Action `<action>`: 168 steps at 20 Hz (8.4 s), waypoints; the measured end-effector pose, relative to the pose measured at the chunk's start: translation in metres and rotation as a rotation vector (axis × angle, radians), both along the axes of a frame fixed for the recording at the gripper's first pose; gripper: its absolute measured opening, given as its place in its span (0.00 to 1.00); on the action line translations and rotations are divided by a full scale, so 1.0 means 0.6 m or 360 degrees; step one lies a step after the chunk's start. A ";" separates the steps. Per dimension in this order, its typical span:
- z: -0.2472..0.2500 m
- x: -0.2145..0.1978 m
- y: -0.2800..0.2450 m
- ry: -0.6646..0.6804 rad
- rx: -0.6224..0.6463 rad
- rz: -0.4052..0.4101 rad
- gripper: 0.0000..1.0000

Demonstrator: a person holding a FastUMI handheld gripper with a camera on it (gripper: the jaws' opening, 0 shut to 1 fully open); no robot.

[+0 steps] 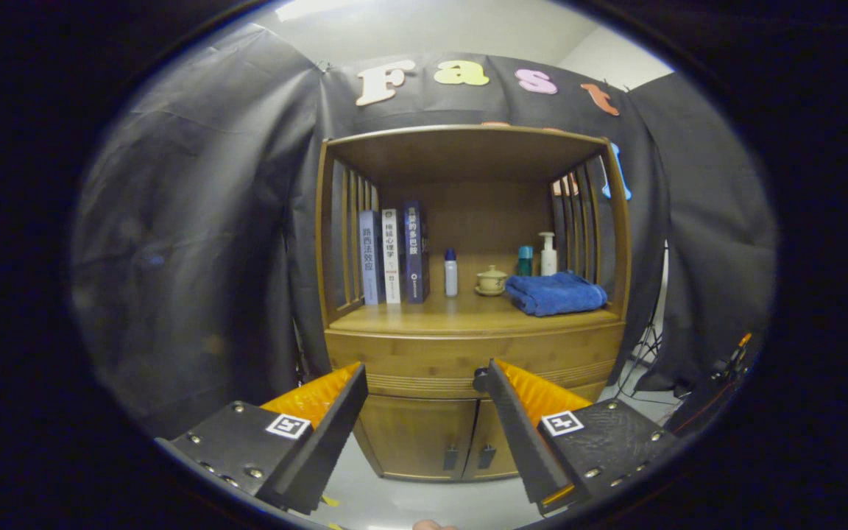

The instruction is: Pull open the drawer, take out the items inside it, and place them on the countertop above the cabinet.

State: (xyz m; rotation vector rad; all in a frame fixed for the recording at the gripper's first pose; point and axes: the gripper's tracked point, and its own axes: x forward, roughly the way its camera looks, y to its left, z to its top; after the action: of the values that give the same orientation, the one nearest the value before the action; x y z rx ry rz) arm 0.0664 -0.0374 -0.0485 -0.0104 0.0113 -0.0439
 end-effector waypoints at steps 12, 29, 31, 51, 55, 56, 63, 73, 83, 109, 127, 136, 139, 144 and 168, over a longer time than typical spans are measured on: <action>-0.118 0.204 -0.041 0.0096 -0.0076 -0.0083 0.99; -0.184 0.292 -0.166 0.0176 -0.0057 -0.0259 0.56; -0.180 0.293 -0.163 0.0150 0.0050 -0.0288 0.43; -0.188 0.263 -0.158 0.0103 0.0023 -0.0090 0.31; -0.204 0.172 -0.139 0.0101 -0.0003 -0.0080 0.31; -0.204 0.162 -0.137 0.0102 -0.0008 -0.0081 0.31; -0.214 0.107 -0.126 0.0107 -0.0076 -0.0061 0.31; -0.219 0.021 -0.117 0.0102 -0.0039 -0.0062 0.31; -0.193 -0.027 -0.126 0.0038 -0.0064 -0.0130 0.01; 0.033 0.023 -0.020 0.0338 -0.0155 0.0095 0.98; -0.153 0.211 -0.139 0.1254 0.0070 -0.0060 0.86; -0.213 0.260 -0.131 0.1468 0.0289 -0.0117 0.58; -0.206 0.268 -0.120 0.1488 0.0323 -0.0066 0.58; -0.197 0.277 -0.121 0.1489 0.0389 -0.0092 0.27; 0.054 0.148 -0.084 0.0316 0.0088 0.0206 0.15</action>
State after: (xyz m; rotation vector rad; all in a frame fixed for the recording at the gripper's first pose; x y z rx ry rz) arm 0.1552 -0.0876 -0.0158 0.0396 0.2104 0.0867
